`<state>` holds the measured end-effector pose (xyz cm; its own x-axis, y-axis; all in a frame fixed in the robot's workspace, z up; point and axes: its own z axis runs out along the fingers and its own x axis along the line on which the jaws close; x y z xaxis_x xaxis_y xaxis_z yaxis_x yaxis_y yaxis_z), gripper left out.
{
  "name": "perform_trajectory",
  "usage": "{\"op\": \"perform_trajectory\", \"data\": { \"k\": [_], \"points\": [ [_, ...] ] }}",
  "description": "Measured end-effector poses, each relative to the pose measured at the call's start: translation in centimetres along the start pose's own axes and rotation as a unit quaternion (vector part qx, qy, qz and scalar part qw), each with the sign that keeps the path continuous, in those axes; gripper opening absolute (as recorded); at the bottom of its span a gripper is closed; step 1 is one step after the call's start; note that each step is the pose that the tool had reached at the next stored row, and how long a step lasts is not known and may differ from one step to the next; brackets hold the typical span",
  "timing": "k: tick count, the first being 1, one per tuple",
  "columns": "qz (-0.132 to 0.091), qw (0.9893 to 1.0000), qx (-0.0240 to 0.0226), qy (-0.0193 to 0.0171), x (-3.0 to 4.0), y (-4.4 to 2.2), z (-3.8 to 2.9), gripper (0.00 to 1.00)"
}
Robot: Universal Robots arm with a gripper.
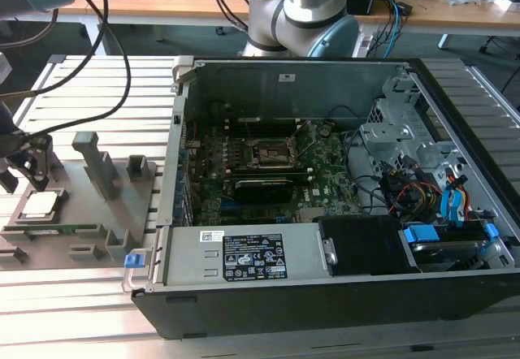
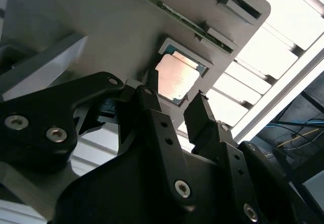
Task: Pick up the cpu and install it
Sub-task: 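Pick up the cpu and move it towards the insertion slot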
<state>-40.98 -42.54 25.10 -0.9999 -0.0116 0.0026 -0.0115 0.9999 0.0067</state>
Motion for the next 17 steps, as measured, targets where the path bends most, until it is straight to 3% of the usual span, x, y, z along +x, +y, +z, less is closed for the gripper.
{"op": "perform_trajectory", "data": {
  "k": [17],
  "points": [
    [0.000,1.0000,0.0000,0.0000,0.00,-0.01,1.50,0.48]
  ]
}}
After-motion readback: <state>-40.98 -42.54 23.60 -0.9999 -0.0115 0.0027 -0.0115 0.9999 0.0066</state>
